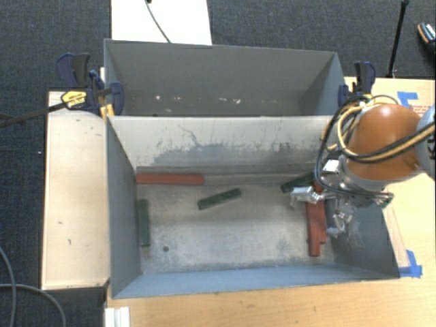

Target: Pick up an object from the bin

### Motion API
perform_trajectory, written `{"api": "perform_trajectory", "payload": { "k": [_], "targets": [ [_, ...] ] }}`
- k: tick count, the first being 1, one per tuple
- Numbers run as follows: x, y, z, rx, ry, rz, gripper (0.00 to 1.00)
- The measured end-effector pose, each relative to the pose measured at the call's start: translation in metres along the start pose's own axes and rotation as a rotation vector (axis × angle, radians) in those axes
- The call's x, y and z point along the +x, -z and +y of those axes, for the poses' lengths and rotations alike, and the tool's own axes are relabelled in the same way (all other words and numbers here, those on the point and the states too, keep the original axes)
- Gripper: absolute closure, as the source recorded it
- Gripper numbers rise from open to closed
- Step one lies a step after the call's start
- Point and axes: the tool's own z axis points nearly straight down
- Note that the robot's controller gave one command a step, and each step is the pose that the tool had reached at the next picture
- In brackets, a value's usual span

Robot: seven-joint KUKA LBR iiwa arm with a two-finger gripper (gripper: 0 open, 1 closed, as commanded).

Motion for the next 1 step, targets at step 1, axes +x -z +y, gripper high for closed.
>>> {"api": "perform_trajectory", "payload": {
  "k": [1],
  "targets": [
    [-0.0019,0.0008,0.0008,0.001,0.0,0.001,0.0]
  ]
}}
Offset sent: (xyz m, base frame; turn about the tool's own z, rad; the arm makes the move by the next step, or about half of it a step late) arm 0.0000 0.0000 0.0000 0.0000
